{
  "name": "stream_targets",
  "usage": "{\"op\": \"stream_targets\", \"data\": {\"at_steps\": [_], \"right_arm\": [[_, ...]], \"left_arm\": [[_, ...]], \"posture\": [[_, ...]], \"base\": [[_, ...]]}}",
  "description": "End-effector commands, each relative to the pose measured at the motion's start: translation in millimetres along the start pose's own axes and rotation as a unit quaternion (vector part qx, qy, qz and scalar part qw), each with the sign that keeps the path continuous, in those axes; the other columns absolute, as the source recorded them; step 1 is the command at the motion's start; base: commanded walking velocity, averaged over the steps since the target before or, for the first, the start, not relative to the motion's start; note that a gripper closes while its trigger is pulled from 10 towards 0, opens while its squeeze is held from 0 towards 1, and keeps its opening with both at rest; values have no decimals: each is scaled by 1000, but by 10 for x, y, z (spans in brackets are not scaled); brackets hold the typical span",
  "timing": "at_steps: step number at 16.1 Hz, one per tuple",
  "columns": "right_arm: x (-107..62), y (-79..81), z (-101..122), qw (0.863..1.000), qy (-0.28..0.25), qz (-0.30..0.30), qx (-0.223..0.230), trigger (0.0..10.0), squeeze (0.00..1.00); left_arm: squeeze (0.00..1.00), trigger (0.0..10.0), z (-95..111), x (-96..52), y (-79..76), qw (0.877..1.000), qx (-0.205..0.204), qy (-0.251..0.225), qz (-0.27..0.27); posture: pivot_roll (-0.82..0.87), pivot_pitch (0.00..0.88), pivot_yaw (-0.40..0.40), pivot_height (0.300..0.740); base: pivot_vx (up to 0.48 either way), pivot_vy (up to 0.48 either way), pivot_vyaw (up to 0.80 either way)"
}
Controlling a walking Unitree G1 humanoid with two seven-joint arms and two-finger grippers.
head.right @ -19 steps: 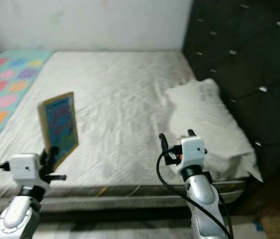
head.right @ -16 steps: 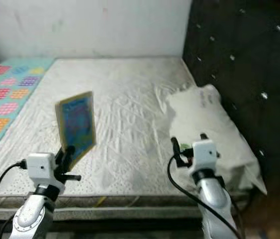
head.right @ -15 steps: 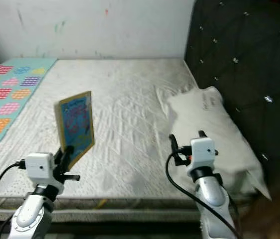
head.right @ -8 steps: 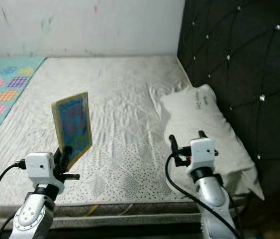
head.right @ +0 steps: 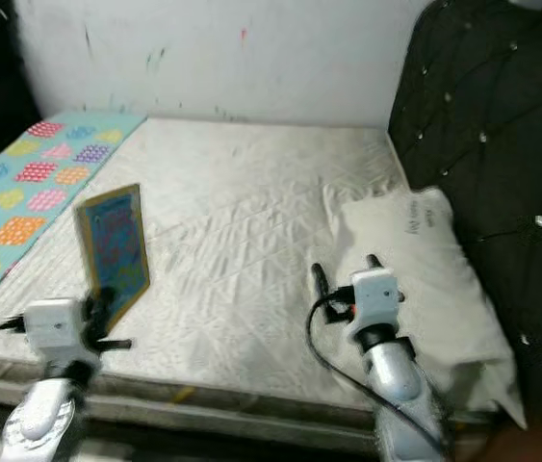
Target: Clean up the room
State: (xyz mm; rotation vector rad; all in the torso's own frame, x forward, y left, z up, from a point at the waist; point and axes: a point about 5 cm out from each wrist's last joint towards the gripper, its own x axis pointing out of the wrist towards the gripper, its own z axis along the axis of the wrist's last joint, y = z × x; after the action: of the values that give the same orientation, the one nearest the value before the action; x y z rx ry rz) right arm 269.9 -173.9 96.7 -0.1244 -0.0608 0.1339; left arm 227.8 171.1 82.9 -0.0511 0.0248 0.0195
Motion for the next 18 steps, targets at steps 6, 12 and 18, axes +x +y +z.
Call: {"op": "stream_targets", "data": {"at_steps": [6,12,18], "right_arm": [[20,-1,17,1000,-5,-4,4,10000,0],[21,-9,4,1000,-2,-7,12,10000,0],[33,-17,7,1000,-1,-6,11,10000,0]], "left_arm": [[0,10000,115,35,-15,1000,1,-29,-11],[0,10000,131,25,-53,998,-16,-36,-38],[0,10000,133,24,-72,998,-21,-39,-44]], "posture": [[-113,0,30,740],[-114,0,32,740],[-116,0,27,740]], "base": [[0,-105,0],[0,0,-477],[302,0,-75]]}}
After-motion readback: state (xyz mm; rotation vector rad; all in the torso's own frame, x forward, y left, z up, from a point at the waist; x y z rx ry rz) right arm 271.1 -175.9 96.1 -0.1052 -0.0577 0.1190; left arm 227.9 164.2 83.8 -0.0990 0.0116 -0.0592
